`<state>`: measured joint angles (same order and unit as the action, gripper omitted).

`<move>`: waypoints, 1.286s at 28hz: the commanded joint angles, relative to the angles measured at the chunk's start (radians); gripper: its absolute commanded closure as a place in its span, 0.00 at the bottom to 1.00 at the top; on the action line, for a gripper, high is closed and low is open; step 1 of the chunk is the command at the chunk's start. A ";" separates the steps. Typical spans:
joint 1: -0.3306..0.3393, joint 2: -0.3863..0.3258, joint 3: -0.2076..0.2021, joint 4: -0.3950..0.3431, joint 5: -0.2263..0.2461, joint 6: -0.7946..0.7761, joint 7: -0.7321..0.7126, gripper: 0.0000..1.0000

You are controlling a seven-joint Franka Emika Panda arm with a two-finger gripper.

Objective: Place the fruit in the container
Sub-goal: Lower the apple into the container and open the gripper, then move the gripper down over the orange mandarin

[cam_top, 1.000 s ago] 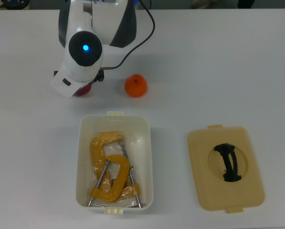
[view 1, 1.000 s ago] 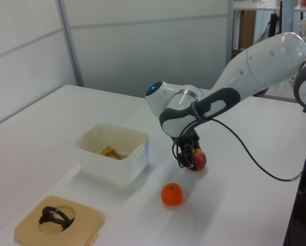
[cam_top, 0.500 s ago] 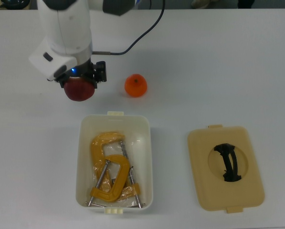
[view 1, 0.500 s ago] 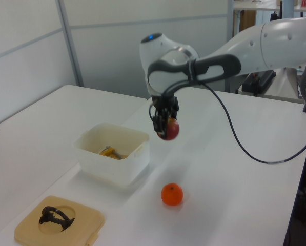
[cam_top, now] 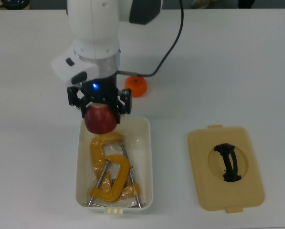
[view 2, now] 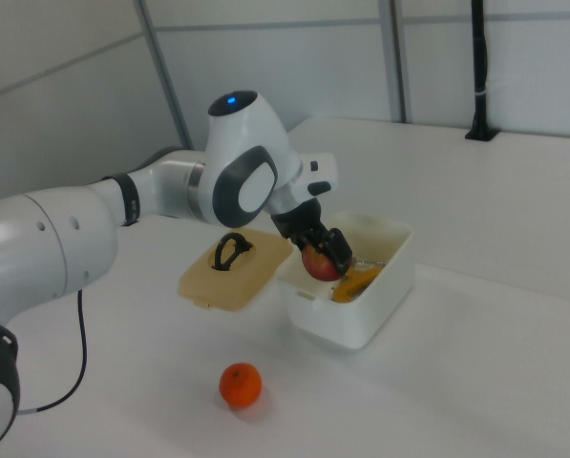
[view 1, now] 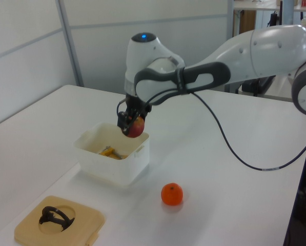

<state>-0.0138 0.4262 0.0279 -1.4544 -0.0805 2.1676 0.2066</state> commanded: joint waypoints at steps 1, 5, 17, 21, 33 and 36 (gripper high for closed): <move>0.014 0.026 -0.008 0.016 0.001 0.037 0.023 0.62; 0.017 0.025 -0.008 0.017 0.011 0.032 0.025 0.10; 0.029 -0.032 -0.008 0.016 0.005 -0.234 0.002 0.00; 0.038 -0.047 -0.008 0.016 0.007 -0.392 -0.058 0.00; 0.123 -0.052 0.023 -0.098 0.001 -0.667 -0.213 0.00; 0.149 -0.044 0.023 -0.144 -0.007 -0.663 -0.213 0.00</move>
<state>0.0953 0.3909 0.0576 -1.5042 -0.0804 1.5056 0.0220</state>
